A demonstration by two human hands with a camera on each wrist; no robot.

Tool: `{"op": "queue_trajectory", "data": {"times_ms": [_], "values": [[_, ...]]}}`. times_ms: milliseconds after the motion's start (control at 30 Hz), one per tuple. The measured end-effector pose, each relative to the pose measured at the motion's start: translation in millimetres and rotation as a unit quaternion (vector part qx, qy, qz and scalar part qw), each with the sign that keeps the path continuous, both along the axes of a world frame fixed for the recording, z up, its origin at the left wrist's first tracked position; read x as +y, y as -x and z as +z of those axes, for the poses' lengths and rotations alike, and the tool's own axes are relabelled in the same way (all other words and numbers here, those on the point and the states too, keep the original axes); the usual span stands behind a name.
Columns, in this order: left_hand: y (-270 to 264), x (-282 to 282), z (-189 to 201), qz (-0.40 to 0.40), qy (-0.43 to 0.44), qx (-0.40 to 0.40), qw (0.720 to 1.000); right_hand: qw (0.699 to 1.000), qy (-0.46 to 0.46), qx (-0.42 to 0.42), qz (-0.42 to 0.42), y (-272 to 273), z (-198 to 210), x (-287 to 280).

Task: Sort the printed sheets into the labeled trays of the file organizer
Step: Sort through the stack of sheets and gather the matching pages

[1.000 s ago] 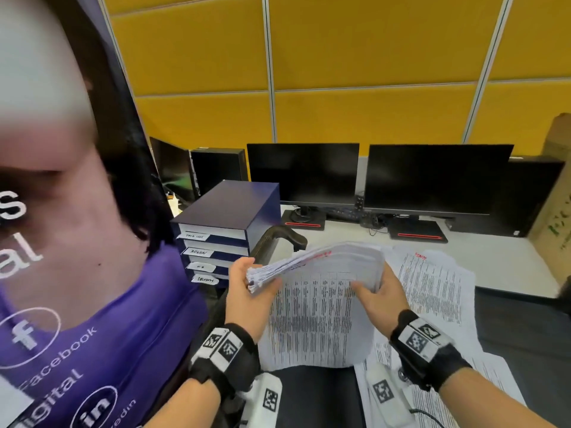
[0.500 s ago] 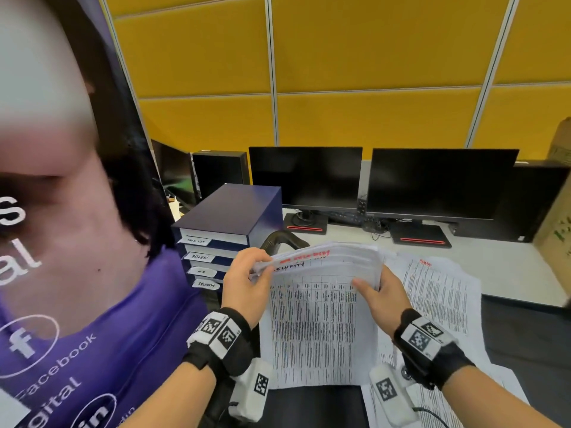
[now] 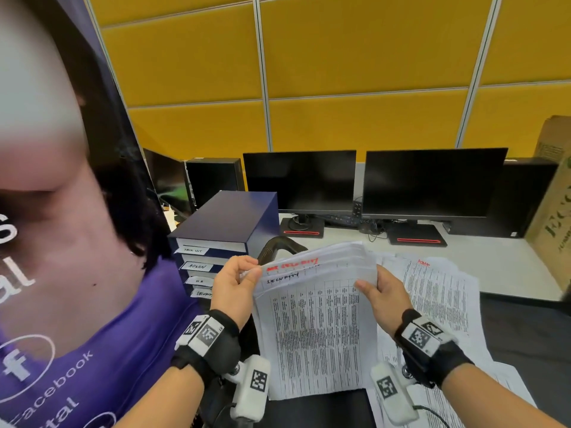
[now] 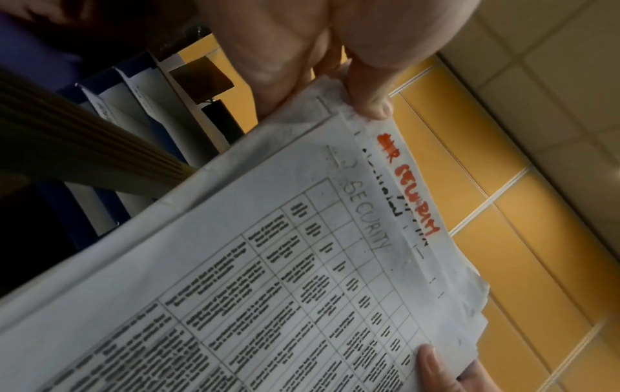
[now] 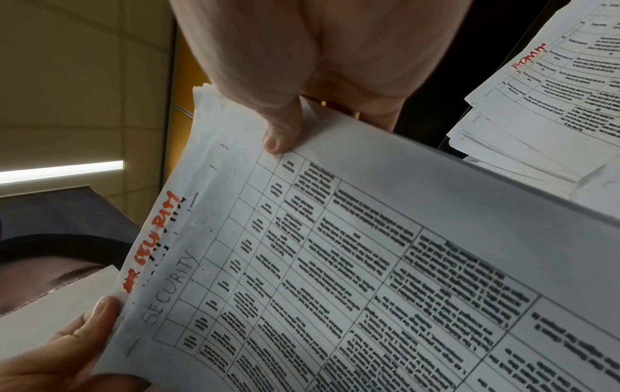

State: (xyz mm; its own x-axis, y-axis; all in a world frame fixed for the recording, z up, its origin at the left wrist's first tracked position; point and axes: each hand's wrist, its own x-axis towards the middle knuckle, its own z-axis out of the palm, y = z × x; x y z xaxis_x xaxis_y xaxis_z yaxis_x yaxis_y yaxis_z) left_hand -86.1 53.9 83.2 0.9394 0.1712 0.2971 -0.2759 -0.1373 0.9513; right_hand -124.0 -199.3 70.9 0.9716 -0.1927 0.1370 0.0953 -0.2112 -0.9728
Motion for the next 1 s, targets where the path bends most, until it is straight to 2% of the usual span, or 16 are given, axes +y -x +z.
{"op": "queue_trajectory", "data": {"times_ms": [133,233,433,533,600,833,1000], "values": [[-1,6,-1,-0.001,-0.009,0.043,0.999,1.0,-0.002,0.002,0.003,1,-1,1],[3,5,4,-0.009,-0.037,0.04,0.998,1.0,-0.005,0.004,-0.002,1,-2,1],[8,3,11,-0.049,-0.15,0.027,0.987,1.0,-0.022,-0.004,-0.012,2,-2,-2],[8,5,10,0.0,-0.267,-0.009,0.964,0.999,-0.034,-0.003,-0.01,1,-4,-2],[10,5,11,0.018,-0.31,-0.028,0.95,0.999,-0.039,-0.005,-0.011,1,-4,-2],[13,5,11,0.009,-0.244,-0.005,0.97,1.0,-0.022,-0.013,-0.013,0,-4,0],[12,7,3,0.021,-0.207,-0.031,0.978,1.0,-0.019,-0.013,-0.02,0,-4,-1]]}}
